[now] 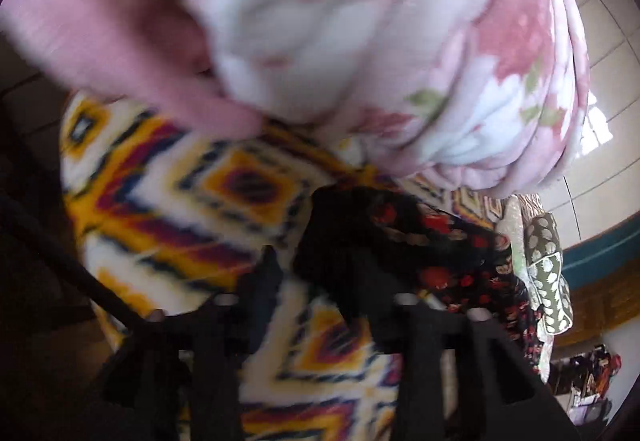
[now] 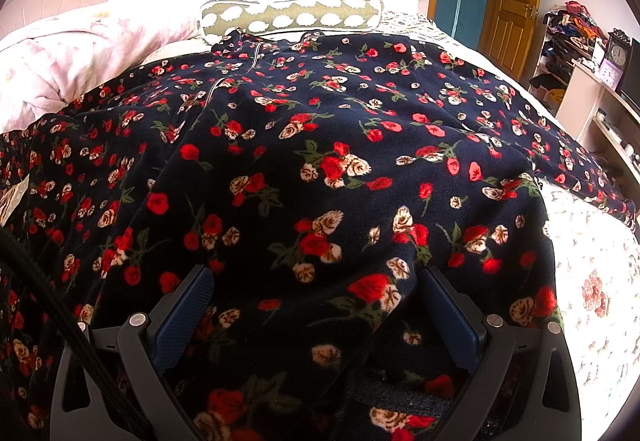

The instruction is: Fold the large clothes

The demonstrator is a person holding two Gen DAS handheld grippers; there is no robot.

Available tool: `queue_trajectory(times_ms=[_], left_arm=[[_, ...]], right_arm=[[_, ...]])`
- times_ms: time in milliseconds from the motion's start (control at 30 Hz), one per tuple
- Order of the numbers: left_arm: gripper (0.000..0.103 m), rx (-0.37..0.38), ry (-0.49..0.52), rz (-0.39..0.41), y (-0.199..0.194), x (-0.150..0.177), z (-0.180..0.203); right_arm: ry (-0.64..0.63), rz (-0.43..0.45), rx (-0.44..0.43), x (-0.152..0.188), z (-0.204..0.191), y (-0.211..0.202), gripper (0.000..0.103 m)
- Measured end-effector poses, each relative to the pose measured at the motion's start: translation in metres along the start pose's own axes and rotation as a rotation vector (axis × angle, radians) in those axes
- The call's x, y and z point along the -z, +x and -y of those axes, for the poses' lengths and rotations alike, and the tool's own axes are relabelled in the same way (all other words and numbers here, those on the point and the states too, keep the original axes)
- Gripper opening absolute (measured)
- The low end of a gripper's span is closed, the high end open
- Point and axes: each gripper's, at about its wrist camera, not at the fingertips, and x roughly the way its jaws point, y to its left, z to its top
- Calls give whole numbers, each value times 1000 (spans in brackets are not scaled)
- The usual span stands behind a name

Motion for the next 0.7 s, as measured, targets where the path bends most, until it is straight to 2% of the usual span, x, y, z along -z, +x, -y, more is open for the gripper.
queue_trajectory(times_ms=[67,133,267,400,467,600,700], left_arm=[[43,10,-11,2,-6,9,-10],[45,64,-24,-3,-17,19,-15],[70,177,-7,-24,-27,28,0],[75,354,-72,-104,-9,26,27],[75,400,-115,-138,12,27,42],[75,381,-204,-158,45,25,51],[75,329,-292,-113,58,15,45]], right_arm=[[0,0,0,0,0,0,103],[0,0,0,0,0,0,103],[0,0,0,0,0,0,103],[-1,0,1,0,1,0,103],[1,1,-1,0,1,0,103],[-1,0,1,0,0,0,103],[-1,0,1,0,1,0,103]])
